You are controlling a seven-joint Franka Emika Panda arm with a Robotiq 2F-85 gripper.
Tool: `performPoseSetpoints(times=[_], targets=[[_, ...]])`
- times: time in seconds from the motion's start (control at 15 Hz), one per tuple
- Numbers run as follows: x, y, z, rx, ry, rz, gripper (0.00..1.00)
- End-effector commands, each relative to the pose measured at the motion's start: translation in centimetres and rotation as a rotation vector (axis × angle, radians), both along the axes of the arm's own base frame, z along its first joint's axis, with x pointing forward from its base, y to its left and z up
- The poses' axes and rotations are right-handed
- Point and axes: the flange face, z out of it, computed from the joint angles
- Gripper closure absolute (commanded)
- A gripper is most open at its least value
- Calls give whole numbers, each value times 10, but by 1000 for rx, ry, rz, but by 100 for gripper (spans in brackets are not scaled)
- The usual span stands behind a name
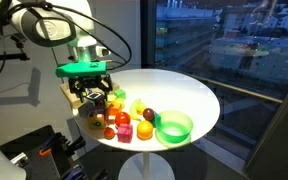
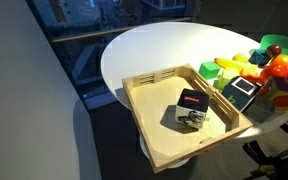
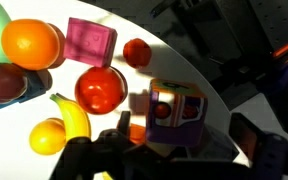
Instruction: Put the soft orange block on the tray
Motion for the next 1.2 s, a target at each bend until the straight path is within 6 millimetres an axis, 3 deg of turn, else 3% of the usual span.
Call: performPoseSetpoints(times=[0.0, 1.13], targets=[[7, 1, -9, 18, -17, 64, 0], [32, 28, -58, -15, -69, -81, 0]])
